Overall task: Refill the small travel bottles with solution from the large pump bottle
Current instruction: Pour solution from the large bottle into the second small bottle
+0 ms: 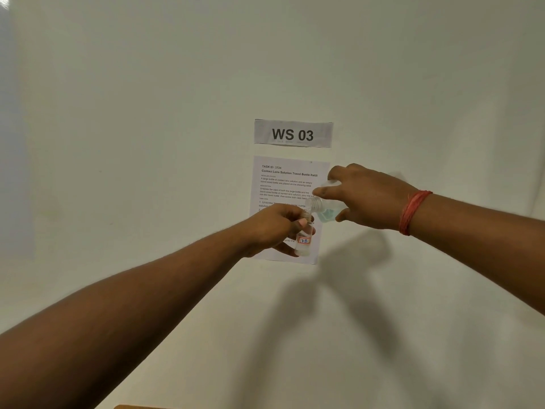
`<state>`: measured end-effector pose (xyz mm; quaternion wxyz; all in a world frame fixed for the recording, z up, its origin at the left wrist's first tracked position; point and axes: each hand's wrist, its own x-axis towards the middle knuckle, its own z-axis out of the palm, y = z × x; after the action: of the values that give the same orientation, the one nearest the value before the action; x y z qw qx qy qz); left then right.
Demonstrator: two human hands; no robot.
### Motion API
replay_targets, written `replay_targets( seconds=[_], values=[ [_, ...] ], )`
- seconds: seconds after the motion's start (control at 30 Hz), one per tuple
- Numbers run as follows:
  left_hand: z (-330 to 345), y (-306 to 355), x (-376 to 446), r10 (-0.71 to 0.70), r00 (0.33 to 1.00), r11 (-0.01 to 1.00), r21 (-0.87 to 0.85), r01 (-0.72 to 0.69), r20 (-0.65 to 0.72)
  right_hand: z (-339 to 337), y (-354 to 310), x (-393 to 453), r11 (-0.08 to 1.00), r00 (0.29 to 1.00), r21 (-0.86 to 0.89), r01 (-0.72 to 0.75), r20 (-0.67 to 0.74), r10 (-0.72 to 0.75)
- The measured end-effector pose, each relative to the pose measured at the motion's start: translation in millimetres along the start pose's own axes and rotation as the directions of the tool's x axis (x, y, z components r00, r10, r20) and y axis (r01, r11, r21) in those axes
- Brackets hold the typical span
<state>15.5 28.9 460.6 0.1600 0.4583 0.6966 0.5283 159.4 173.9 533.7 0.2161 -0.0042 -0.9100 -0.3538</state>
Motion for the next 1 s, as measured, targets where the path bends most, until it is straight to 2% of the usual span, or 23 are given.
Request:
replay_targets(
  seconds=[1.0],
  values=[
    [-0.2,5.1,-6.5,-0.007,1.000,1.000,0.002,0.007,0.000,-5.4,-2.1,-1.2,1.000,1.000,0.002,0.005,-0.003,-0.005]
  ],
)
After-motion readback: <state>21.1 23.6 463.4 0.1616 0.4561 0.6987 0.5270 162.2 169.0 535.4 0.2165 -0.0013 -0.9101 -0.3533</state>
